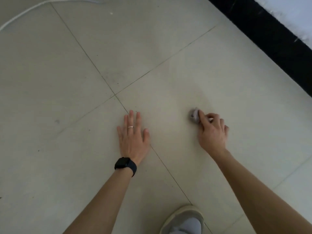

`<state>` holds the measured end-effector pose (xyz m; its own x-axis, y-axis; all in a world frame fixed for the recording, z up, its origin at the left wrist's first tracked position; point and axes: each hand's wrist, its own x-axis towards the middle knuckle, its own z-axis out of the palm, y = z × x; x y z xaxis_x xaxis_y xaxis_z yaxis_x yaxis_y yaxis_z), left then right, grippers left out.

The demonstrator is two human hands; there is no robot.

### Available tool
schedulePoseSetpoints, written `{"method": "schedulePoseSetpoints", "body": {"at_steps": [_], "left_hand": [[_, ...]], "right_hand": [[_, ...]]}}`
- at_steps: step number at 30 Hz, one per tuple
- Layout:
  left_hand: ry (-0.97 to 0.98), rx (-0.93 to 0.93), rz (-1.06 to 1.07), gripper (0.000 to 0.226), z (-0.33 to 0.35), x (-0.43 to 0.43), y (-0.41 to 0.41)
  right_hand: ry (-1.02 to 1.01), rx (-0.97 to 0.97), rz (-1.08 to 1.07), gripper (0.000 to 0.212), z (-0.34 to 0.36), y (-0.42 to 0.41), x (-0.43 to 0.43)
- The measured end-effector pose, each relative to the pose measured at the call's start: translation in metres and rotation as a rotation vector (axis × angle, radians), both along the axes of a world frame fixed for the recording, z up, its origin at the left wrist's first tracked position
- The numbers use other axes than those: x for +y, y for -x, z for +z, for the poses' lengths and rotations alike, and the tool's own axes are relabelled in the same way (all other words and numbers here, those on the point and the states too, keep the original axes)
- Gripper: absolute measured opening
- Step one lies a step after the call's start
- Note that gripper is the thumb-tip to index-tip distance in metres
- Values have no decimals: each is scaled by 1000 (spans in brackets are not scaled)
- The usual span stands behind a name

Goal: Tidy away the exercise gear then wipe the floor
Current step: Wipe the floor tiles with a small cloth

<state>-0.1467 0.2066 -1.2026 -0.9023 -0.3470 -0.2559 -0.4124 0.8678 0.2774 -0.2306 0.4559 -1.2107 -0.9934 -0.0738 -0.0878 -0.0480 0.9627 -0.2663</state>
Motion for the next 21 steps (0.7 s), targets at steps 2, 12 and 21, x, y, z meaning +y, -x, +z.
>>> {"method": "schedulePoseSetpoints", "body": {"at_steps": [2, 12, 21], "left_hand": [[36, -26, 62, 68, -1, -16, -20], [-18, -224, 90, 63, -15, -32, -42], [-31, -224, 91, 62, -16, -33, -41]], "right_hand": [[9, -43, -136, 50, 4, -1, -25], [-54, 57, 519, 52, 0, 0, -64], [6, -26, 811, 60, 6, -47, -105]]}}
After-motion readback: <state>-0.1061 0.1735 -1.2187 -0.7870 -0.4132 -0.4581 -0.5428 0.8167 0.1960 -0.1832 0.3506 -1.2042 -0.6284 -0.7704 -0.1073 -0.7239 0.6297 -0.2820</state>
